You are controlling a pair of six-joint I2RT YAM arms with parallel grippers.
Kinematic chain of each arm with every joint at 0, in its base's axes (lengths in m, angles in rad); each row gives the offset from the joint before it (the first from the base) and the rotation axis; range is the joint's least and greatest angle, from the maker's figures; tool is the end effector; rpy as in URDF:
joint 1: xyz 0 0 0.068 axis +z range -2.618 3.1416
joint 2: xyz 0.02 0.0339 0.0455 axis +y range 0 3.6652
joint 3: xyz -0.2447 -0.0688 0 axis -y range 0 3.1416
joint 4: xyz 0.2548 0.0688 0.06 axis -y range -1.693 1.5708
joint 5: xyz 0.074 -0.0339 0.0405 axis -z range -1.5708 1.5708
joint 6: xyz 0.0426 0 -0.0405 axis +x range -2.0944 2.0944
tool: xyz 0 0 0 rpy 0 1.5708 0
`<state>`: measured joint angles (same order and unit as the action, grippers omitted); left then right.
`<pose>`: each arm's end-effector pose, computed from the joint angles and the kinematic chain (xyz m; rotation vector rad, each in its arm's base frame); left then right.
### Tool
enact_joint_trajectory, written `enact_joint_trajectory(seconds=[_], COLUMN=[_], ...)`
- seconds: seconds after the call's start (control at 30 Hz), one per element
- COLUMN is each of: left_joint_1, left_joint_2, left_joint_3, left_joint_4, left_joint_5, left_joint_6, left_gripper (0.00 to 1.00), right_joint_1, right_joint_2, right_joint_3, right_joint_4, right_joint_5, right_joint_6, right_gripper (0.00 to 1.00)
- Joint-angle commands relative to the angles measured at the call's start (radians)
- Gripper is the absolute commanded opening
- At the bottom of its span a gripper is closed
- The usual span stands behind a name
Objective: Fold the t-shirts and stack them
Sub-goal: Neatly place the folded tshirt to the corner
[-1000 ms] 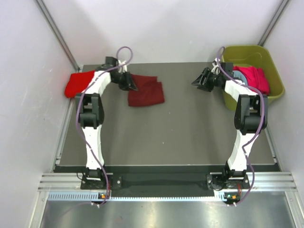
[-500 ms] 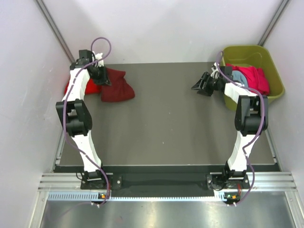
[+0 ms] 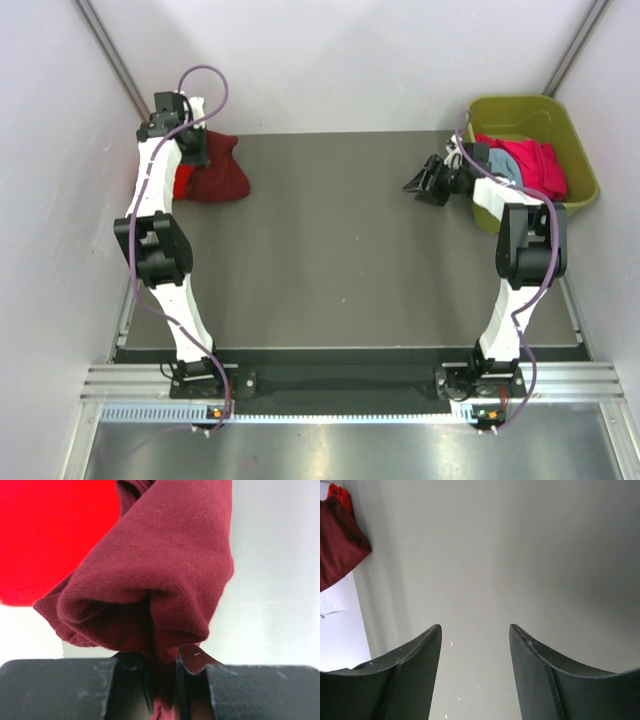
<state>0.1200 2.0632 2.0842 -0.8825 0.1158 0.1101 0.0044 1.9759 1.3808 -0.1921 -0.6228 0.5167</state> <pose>0.4622 0.0508 0.3062 0.0400 2.4245 -0.0365 0.4376 0.0268 0.1683 0.2944 2.3635 0.9856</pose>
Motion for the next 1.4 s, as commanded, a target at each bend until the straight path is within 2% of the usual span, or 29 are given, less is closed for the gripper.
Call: enact_joint_trajectory(seconds=[0.0, 0.03, 0.13, 0.3, 0.6, 0.93, 1.37], left_joint_1=[0.006, 0.006, 0.006, 0.006, 0.006, -0.002, 0.012], left_joint_2=[-0.037, -0.032, -0.011, 0.021, 0.054, 0.207, 0.275], left_joint_3=[0.043, 0.045, 0.065, 0.114, 0.112, 0.177, 0.208], left_joint_4=[0.069, 0.086, 0.109, 0.134, 0.178, 0.321, 0.436], left_joint_5=[-0.106, -0.163, -0.215, -0.277, -0.398, -0.631, -0.781], left_joint_6=[0.052, 0.057, 0.069, 0.080, 0.115, 0.180, 0.230], left_gripper=[0.00, 0.00, 0.00, 0.00, 0.00, 0.00, 0.00], right_joint_1=[0.003, 0.003, 0.003, 0.003, 0.003, 0.003, 0.003], right_joint_2=[-0.068, -0.069, -0.075, -0.083, -0.089, -0.095, -0.086], right_joint_3=[-0.009, -0.012, -0.019, -0.028, -0.045, -0.061, -0.054], right_joint_4=[0.046, 0.046, 0.048, 0.052, 0.059, 0.056, 0.056], right_joint_5=[-0.009, -0.009, -0.008, -0.006, 0.000, 0.008, 0.017], right_joint_6=[-0.001, -0.003, -0.003, -0.004, -0.003, -0.015, -0.026], right_gripper=[0.57, 0.57, 0.57, 0.57, 0.57, 0.57, 0.57])
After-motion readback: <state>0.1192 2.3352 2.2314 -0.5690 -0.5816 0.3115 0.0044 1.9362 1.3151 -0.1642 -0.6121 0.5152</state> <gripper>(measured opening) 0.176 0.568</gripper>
